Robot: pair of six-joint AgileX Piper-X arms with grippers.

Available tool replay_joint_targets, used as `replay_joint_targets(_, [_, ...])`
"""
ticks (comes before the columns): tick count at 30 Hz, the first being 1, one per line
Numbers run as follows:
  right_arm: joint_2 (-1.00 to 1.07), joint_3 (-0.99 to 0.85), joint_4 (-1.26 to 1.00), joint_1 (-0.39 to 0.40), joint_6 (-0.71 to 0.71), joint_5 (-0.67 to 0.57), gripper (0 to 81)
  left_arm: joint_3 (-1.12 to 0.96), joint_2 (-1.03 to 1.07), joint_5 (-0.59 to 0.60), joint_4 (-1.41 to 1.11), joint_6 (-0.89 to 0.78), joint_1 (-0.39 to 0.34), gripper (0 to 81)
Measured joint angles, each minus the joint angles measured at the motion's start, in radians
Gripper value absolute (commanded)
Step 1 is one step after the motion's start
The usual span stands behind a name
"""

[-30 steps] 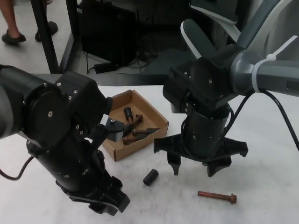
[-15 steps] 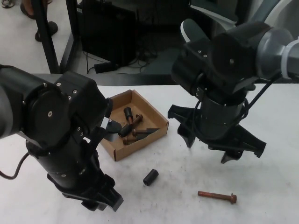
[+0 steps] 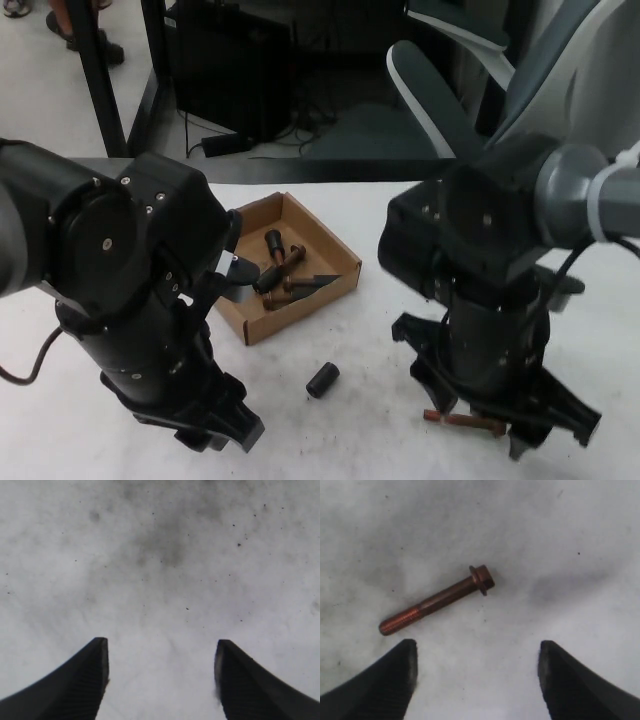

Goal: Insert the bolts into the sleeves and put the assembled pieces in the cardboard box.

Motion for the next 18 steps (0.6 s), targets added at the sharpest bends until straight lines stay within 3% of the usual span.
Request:
replay_joint_targets(4, [0.0,0.017,-0.071,0.019,0.036,0.002,63.8,0.0,0.0,0.0,0.0,0.0,0.0,57.9])
replay_joint_targets(13, [0.0,0.019,-0.253,0.023,-0.089,0.013,63.8,0.0,0.0,0.0,0.0,-0.007,-0.074,57.9])
replay_joint_targets(18, [0.0,0.019,-0.255,0.024,-0.03,0.017,63.8,0.0,0.0,0.0,0.0,-0.007,-0.1,57.9])
